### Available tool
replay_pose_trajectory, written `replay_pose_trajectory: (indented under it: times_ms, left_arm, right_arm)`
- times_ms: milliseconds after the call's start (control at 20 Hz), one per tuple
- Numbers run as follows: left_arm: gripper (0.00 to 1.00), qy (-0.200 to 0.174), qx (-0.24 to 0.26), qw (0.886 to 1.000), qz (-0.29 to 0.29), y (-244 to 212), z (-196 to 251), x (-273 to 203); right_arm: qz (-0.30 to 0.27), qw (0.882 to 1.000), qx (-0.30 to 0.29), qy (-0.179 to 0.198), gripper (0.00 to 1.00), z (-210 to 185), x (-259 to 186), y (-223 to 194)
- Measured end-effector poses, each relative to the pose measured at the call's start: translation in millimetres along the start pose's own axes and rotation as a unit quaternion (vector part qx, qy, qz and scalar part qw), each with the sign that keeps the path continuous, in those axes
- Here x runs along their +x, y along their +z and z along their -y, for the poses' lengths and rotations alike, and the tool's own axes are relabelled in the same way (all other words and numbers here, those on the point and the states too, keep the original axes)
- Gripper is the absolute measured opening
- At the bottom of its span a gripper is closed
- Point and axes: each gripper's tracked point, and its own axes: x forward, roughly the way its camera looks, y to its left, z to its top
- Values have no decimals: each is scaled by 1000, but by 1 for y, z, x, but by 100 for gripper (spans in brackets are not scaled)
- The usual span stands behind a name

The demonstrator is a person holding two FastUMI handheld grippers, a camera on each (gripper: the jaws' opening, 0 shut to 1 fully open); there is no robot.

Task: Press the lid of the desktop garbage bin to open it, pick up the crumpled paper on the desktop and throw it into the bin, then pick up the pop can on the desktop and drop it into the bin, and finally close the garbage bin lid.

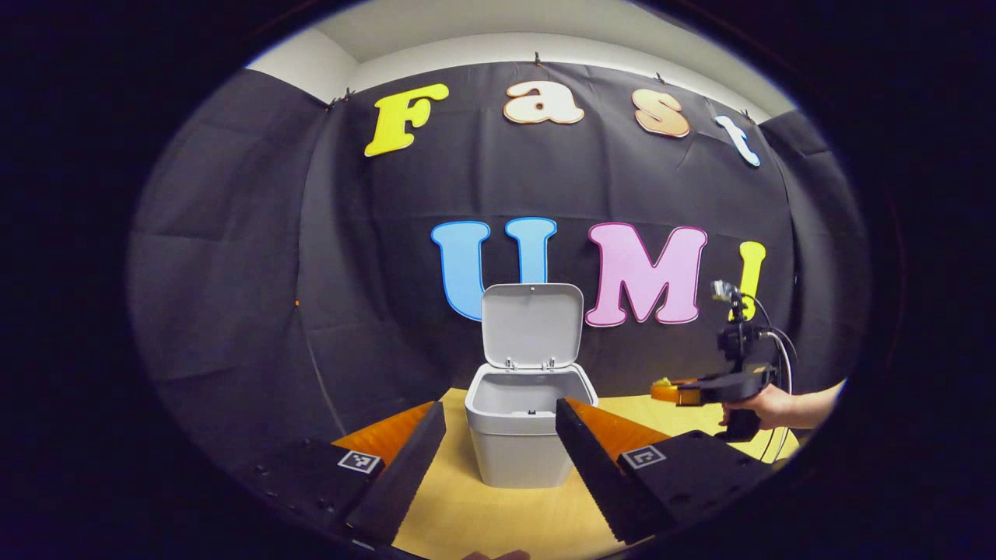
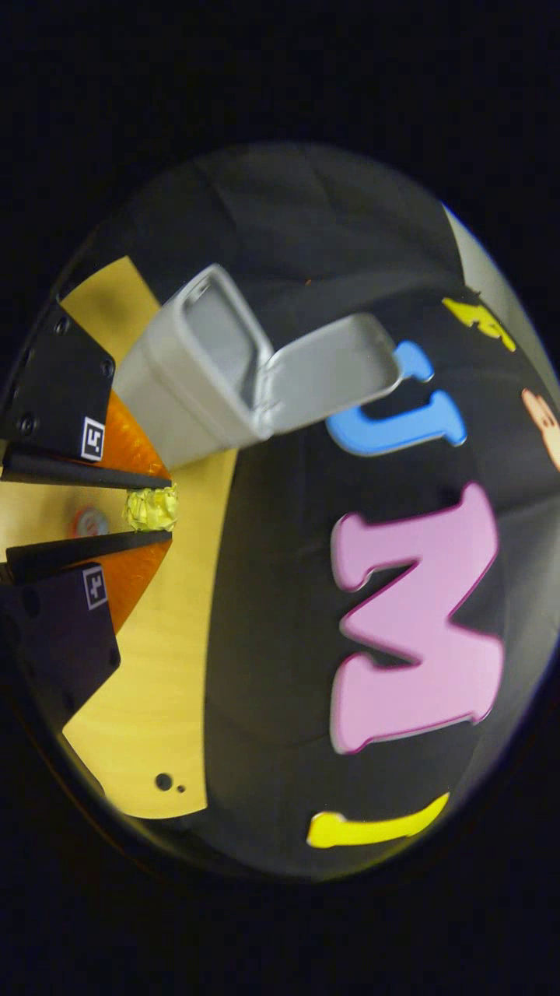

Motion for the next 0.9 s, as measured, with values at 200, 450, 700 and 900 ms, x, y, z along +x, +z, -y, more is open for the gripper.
replay_pose_trajectory:
  times_ms: [200,450,700,900]
  left_arm:
    - [96,-6,-3,1000,-2,-2,0,0]
    - [96,1,0,1000,-10,-11,-6,-6]
    - [96,-7,-5,1000,-14,-19,1,-4]
    - [97,-67,-23,997,-16,-40,49,15]
  right_arm:
    - [13,997,-23,72,34,-78,28,32]
    - [-24,993,-77,87,34,-111,56,1]
    - [-39,990,-104,81,76,-110,61,-13]
    - [-3,993,-95,64,95,-85,32,21]
